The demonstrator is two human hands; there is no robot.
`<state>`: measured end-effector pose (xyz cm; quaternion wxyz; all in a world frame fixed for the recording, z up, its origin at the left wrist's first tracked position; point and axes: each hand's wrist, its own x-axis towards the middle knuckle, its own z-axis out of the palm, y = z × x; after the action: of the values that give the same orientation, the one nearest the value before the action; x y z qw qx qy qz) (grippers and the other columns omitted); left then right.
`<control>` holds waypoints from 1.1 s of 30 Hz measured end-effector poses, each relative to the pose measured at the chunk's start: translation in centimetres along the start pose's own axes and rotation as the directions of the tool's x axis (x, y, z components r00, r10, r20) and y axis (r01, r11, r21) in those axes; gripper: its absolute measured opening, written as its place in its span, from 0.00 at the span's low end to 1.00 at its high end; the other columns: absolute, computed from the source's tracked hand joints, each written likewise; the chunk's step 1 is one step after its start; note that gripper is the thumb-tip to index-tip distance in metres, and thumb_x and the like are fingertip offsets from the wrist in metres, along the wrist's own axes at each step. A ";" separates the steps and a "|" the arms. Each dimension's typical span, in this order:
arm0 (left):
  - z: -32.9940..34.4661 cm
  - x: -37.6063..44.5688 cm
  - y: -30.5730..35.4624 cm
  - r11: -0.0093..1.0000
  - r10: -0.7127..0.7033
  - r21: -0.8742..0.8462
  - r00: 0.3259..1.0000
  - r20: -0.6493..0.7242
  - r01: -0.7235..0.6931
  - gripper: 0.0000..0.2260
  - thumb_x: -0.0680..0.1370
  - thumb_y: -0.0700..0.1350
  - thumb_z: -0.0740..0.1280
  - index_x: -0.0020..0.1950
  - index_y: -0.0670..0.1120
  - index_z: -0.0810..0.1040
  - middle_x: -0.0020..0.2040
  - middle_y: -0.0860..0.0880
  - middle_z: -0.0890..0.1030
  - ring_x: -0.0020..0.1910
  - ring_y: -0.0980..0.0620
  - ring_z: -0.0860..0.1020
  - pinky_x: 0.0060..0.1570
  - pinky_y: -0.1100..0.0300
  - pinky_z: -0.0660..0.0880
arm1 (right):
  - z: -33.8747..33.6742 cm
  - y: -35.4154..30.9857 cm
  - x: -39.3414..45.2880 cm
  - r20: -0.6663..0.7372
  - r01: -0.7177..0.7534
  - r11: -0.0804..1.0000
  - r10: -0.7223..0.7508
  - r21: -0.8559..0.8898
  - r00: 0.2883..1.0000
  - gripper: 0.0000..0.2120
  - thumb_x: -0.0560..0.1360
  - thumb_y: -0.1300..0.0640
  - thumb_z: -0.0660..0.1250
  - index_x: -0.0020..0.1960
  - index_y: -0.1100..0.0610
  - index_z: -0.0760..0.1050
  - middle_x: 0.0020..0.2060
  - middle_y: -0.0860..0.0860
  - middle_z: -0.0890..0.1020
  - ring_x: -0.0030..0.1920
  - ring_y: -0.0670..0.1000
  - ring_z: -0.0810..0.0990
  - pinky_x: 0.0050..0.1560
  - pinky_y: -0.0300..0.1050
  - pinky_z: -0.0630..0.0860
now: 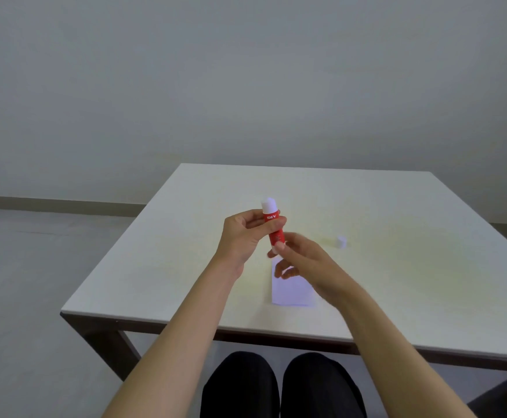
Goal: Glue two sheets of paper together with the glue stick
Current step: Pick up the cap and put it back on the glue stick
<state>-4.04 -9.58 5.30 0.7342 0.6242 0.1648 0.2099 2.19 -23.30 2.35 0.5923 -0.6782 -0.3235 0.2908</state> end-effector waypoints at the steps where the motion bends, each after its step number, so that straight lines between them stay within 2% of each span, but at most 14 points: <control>1: -0.1 0.1 0.1 1.000 0.005 -0.003 1.000 0.013 -0.005 0.07 0.68 0.43 0.76 0.45 0.46 0.85 0.43 0.51 0.86 0.42 0.57 0.83 0.42 0.72 0.73 | -0.6 -0.1 -0.1 0.108 -0.003 0.997 -0.006 0.081 0.994 0.16 0.76 0.47 0.65 0.59 0.55 0.76 0.46 0.53 0.84 0.38 0.50 0.82 0.44 0.42 0.78; 2: -0.1 0.1 0.2 1.000 0.014 -0.007 0.999 0.029 -0.013 0.07 0.68 0.44 0.76 0.45 0.46 0.85 0.43 0.50 0.86 0.41 0.57 0.83 0.41 0.72 0.73 | -1.1 -0.1 -0.2 0.146 0.008 0.991 -0.028 0.135 0.989 0.15 0.77 0.49 0.63 0.58 0.56 0.78 0.44 0.54 0.84 0.39 0.52 0.82 0.46 0.44 0.79; 4: 0.0 0.0 0.2 0.999 0.034 -0.008 0.998 0.045 -0.033 0.07 0.67 0.45 0.76 0.44 0.46 0.85 0.43 0.52 0.87 0.40 0.58 0.83 0.37 0.75 0.72 | -1.4 -0.1 -0.1 0.083 0.048 0.989 -0.060 0.141 0.995 0.12 0.76 0.54 0.65 0.53 0.60 0.80 0.37 0.54 0.84 0.37 0.53 0.82 0.47 0.46 0.78; 7: 0.3 0.1 -0.2 0.999 0.037 0.006 0.999 0.011 -0.037 0.08 0.68 0.43 0.76 0.46 0.45 0.85 0.42 0.53 0.87 0.42 0.60 0.83 0.38 0.77 0.73 | -0.2 0.2 0.4 -0.189 0.095 0.995 -0.101 -0.040 0.977 0.05 0.73 0.59 0.71 0.44 0.58 0.76 0.31 0.52 0.81 0.31 0.48 0.80 0.40 0.44 0.74; 9: 0.7 0.1 -0.6 0.999 0.047 0.017 0.999 -0.021 -0.047 0.07 0.68 0.42 0.76 0.45 0.45 0.85 0.40 0.54 0.86 0.41 0.61 0.83 0.38 0.77 0.73 | 1.3 0.9 0.7 -0.432 0.051 0.965 -0.163 -0.259 0.887 0.12 0.70 0.57 0.74 0.39 0.53 0.69 0.28 0.49 0.75 0.28 0.48 0.74 0.34 0.43 0.69; 11: 1.0 0.1 -0.8 0.997 0.069 0.025 0.996 -0.052 -0.068 0.06 0.68 0.41 0.77 0.43 0.47 0.85 0.37 0.55 0.86 0.38 0.62 0.83 0.37 0.77 0.73 | 2.6 1.7 0.7 -0.544 -0.006 0.894 -0.267 -0.448 0.795 0.16 0.70 0.54 0.73 0.39 0.51 0.65 0.26 0.44 0.70 0.27 0.46 0.69 0.29 0.42 0.64; 14: 0.7 0.2 -1.1 0.990 0.113 0.097 0.989 -0.099 -0.104 0.05 0.68 0.42 0.77 0.40 0.51 0.84 0.34 0.55 0.85 0.37 0.61 0.82 0.37 0.76 0.72 | 2.1 2.1 1.0 -0.458 0.030 0.873 -0.284 -0.486 0.843 0.16 0.68 0.48 0.74 0.44 0.51 0.68 0.32 0.42 0.74 0.32 0.45 0.73 0.32 0.42 0.69; 16: -0.1 0.3 -1.1 0.980 0.134 0.163 0.984 -0.117 -0.114 0.04 0.69 0.43 0.75 0.37 0.52 0.84 0.31 0.53 0.84 0.35 0.59 0.81 0.38 0.76 0.72 | 0.0 2.4 1.4 -0.406 0.025 0.852 -0.275 -0.522 0.872 0.20 0.68 0.45 0.74 0.54 0.52 0.73 0.48 0.46 0.78 0.44 0.49 0.78 0.47 0.47 0.74; 19: -1.6 0.5 -1.3 0.957 0.141 0.271 0.983 -0.119 -0.104 0.05 0.72 0.43 0.73 0.36 0.50 0.81 0.28 0.48 0.76 0.31 0.52 0.75 0.37 0.70 0.72 | -4.7 3.9 2.0 -0.503 -0.245 0.659 -0.234 -0.711 0.832 0.24 0.77 0.46 0.64 0.70 0.53 0.67 0.69 0.55 0.69 0.65 0.58 0.70 0.62 0.55 0.68; 22: -2.3 0.6 -1.7 0.934 0.135 0.345 0.985 -0.108 -0.091 0.05 0.73 0.43 0.71 0.37 0.49 0.80 0.26 0.51 0.71 0.30 0.50 0.69 0.35 0.63 0.69 | -8.0 5.6 1.9 -0.517 -0.444 0.462 -0.037 -0.767 0.855 0.26 0.81 0.53 0.56 0.77 0.51 0.54 0.77 0.55 0.57 0.72 0.60 0.61 0.67 0.59 0.65; 24: -2.2 0.8 -2.2 0.923 0.128 0.377 0.987 -0.100 -0.081 0.01 0.74 0.43 0.71 0.42 0.46 0.81 0.24 0.56 0.71 0.28 0.54 0.68 0.32 0.67 0.67 | -8.8 6.6 1.9 -0.469 -0.444 0.383 0.033 -0.810 0.883 0.26 0.81 0.56 0.53 0.78 0.50 0.50 0.78 0.51 0.54 0.74 0.58 0.60 0.68 0.57 0.63; 26: -2.1 0.9 -2.6 0.910 0.133 0.405 0.987 -0.093 -0.084 0.07 0.74 0.43 0.71 0.51 0.47 0.83 0.24 0.60 0.72 0.27 0.60 0.69 0.32 0.70 0.67 | -8.8 7.1 1.8 -0.444 -0.425 0.333 0.022 -0.841 0.896 0.27 0.81 0.58 0.53 0.78 0.50 0.50 0.77 0.50 0.59 0.74 0.55 0.61 0.68 0.55 0.62; 29: -2.0 0.8 -2.8 0.896 0.138 0.434 0.988 -0.073 -0.094 0.10 0.74 0.44 0.71 0.55 0.50 0.83 0.28 0.62 0.75 0.31 0.62 0.72 0.38 0.66 0.68 | -8.7 7.3 1.7 -0.478 -0.416 0.325 -0.138 -0.849 0.868 0.23 0.80 0.58 0.57 0.74 0.52 0.61 0.70 0.50 0.71 0.68 0.55 0.69 0.66 0.51 0.63; 33: -2.2 0.7 -2.9 0.858 0.161 0.499 0.986 -0.047 -0.117 0.12 0.74 0.43 0.71 0.57 0.51 0.82 0.41 0.55 0.80 0.41 0.54 0.75 0.44 0.68 0.70 | -7.9 6.7 1.6 -0.493 -0.367 0.408 -0.265 -0.836 0.828 0.13 0.77 0.60 0.63 0.61 0.55 0.74 0.55 0.52 0.82 0.55 0.56 0.76 0.55 0.48 0.66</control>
<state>-4.30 -7.73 2.13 0.5249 0.7919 0.1993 0.2401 9.93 -27.54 -3.31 0.1828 -0.9504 -0.2182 -0.1250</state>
